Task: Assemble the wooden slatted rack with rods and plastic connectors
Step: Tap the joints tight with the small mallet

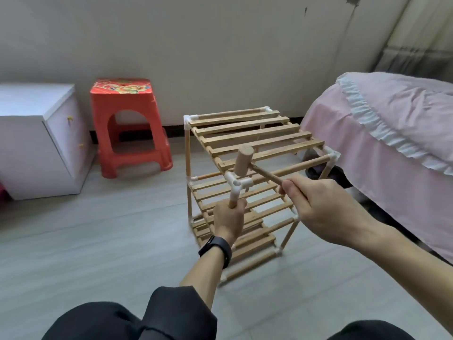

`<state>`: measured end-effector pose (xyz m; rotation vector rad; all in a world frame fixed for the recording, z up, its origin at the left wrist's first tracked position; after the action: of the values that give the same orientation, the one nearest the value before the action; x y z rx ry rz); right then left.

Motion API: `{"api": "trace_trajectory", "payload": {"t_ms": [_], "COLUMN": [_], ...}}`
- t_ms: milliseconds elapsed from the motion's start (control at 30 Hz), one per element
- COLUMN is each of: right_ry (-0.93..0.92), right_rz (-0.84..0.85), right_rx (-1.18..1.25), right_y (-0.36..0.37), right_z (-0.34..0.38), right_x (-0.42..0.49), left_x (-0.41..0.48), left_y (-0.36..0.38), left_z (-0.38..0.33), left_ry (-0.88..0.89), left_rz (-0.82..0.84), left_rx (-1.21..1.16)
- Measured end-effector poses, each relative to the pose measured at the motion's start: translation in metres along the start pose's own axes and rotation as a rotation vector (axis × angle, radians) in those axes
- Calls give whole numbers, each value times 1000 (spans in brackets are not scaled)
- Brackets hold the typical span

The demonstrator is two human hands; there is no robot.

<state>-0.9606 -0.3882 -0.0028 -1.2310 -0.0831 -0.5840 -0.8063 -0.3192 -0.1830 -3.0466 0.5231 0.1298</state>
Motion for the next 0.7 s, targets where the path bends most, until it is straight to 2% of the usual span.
{"api": "trace_trajectory", "payload": {"t_ms": [233, 267, 367, 400, 433, 500, 533, 567, 667, 700], "right_ry": [5, -7, -60, -57, -43, 6, 12, -5, -66, -67], "right_rz": [144, 112, -148, -171, -118, 93, 122, 99, -151, -167], "right_rx": [-73, -43, 127, 132, 88, -47, -69, -61, 136, 157], "right_y": [6, 0, -21, -19, -8, 16, 17, 10, -17, -15], "right_z": [11, 14, 24, 24, 22, 13, 11, 13, 21, 22], "right_x": [6, 8, 7, 4, 3, -1, 0, 4, 6, 3], "left_x": [0, 1, 3, 3, 3, 4, 3, 2, 3, 3], "left_y": [0, 0, 1, 1, 1, 1, 1, 0, 2, 1], "left_z": [-1, 0, 3, 2, 0, -2, -2, -2, 0, 1], "left_ry": [12, 9, 16, 25, 38, 52, 54, 57, 58, 56], "left_rz": [-2, 2, 27, 28, 23, 14, 10, 5, 29, 30], "left_rx": [1, -2, -21, -22, -18, -2, 4, 5, -8, -15]}}
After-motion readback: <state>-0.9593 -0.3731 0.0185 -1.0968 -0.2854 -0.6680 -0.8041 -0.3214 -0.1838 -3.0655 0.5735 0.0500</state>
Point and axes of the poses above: each hand's wrist, its own x-axis towards the middle knuckle, its own y-axis out of the palm, z = x × y, the point moved 9 cm from there along x, towards the middle knuckle, and after that the axes turned 8 degrees about -z, right-handed, at the moved point
